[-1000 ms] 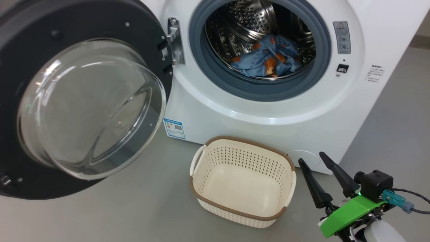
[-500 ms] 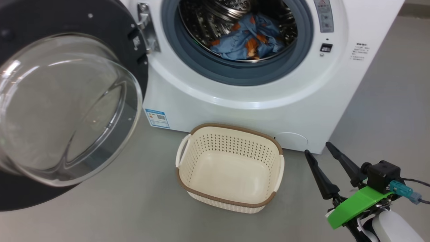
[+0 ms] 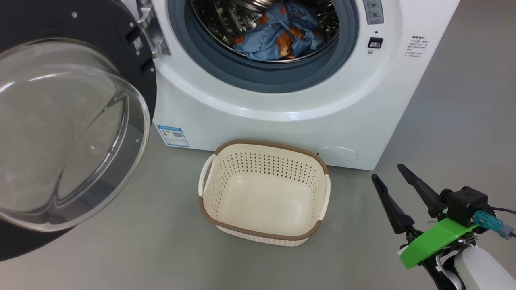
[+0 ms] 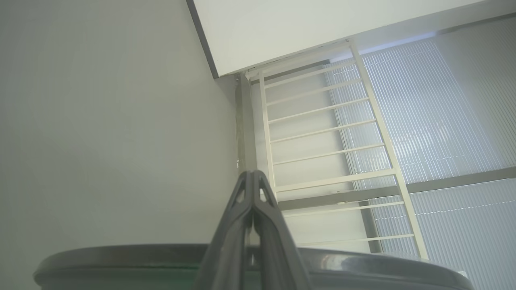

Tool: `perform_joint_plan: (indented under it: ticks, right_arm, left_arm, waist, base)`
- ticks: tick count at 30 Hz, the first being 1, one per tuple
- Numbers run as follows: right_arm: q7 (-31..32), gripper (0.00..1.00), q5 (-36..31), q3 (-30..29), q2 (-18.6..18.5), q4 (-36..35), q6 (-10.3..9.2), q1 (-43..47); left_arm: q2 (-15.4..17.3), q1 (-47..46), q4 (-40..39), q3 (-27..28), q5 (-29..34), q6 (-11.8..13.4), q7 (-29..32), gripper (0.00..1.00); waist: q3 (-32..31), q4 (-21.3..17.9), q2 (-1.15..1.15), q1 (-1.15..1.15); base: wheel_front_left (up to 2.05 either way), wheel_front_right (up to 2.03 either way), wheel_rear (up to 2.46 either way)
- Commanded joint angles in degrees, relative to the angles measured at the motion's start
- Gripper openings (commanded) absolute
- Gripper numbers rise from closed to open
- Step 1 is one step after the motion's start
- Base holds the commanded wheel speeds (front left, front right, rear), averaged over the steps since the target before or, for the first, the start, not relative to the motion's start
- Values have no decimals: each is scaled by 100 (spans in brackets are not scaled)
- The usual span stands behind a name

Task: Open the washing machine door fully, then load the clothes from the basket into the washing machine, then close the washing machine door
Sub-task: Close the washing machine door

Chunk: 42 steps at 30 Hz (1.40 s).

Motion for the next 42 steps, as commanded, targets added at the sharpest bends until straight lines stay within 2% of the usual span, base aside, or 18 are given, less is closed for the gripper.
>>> perform_joint_plan:
  ticks: [1, 10, 19, 34, 42]
  right_arm:
    - [-28, 100, 38, 100, -90, -147, 9, -107]
    - [-28, 100, 41, 156, -111, -148, 9, -260]
    - [-28, 100, 70, 37, -19, -89, 9, -158]
    - [-28, 100, 132, -89, 235, -78, 9, -15]
    - [-28, 100, 166, -196, 375, -75, 9, 72]
  left_arm:
    - [442, -138, -81, 56, -34, -55, 61, 0]
    - [472, -125, 5, -249, -150, -56, 470, 0]
    - [446, 170, -42, -556, -393, -57, 1597, 0]
    - [279, 915, -1027, -1009, -912, -57, 3600, 0]
    - [18, 1507, -2074, -1281, -1178, -13, 4599, 0]
  waist:
    - [36, -8, 0, 0]
    - [209, -76, 0, 0]
    - [117, -12, 0, 0]
    - [-169, 236, 0, 0]
    - [-253, 291, 0, 0]
  base:
    - [0, 0, 0]
    - [0, 0, 0]
    - [0, 0, 0]
    - [0, 0, 0]
    - [0, 0, 0]
